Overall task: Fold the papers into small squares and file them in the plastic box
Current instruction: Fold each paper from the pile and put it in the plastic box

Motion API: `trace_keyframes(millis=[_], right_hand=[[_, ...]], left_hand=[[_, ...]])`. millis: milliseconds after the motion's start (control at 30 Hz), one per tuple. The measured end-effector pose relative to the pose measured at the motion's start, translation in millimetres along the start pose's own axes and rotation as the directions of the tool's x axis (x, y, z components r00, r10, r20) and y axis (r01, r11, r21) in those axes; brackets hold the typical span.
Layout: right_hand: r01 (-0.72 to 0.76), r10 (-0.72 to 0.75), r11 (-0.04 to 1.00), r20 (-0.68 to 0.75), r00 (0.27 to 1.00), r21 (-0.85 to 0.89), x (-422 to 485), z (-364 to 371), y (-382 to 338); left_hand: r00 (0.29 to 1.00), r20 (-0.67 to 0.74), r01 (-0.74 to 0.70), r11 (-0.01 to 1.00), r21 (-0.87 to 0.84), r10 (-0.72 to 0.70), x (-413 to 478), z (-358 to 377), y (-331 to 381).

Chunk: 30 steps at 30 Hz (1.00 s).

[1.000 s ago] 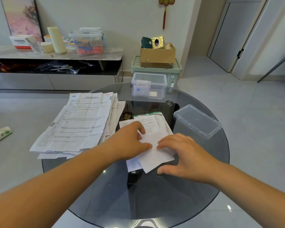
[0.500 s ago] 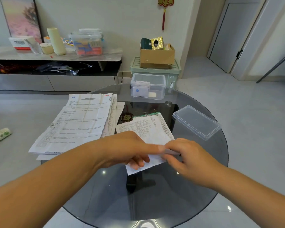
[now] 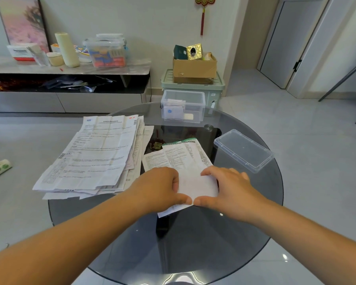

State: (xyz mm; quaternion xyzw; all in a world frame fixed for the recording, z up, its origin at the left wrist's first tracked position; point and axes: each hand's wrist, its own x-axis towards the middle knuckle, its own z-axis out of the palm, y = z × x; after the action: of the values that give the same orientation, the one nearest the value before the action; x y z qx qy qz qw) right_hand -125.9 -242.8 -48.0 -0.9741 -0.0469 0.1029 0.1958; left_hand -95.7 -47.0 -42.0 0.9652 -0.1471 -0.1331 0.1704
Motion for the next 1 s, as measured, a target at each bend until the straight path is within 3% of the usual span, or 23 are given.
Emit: trace_keyframes(millis=[233,400,467,567,700,1000], right_hand=[[-0.2,0.202,0.979,0.048,0.978,-0.043,2.0,-20.8,0.4],[-0.236,0.231,0.97,0.083,0.969,0.055,0.1,-26.9,12.4],[-0.172,0.171,0.983,0.029,0.985,0.059,-2.1,-24.7,11.7],[0.041,-0.035,0.998,-0.1,0.994,0.056,-8.8,-20.0,7.9],[0.258,-0.256,0.965,-0.05,0.965,0.037,-16.6,-5.4,8.4],[0.271,-0.269,0.961,-0.04,0.962,0.05,-16.0,-1.1,11.4]], left_hand=[[0.999,0.035,0.02,0.997,-0.073,-0.018,2.7,-0.1,-1.4],[1.0,0.005,0.024,1.0,-0.017,-0.024,-1.2,-0.5,0.3],[0.999,-0.015,0.032,0.999,0.037,-0.032,-4.6,-1.7,2.0],[0.997,-0.073,0.001,0.993,0.119,0.008,-6.8,-1.8,5.4],[0.992,-0.048,-0.116,0.992,0.058,0.119,-6.9,0.8,7.0],[0.994,0.03,-0.106,0.993,0.047,0.104,3.2,-1.6,13.5]])
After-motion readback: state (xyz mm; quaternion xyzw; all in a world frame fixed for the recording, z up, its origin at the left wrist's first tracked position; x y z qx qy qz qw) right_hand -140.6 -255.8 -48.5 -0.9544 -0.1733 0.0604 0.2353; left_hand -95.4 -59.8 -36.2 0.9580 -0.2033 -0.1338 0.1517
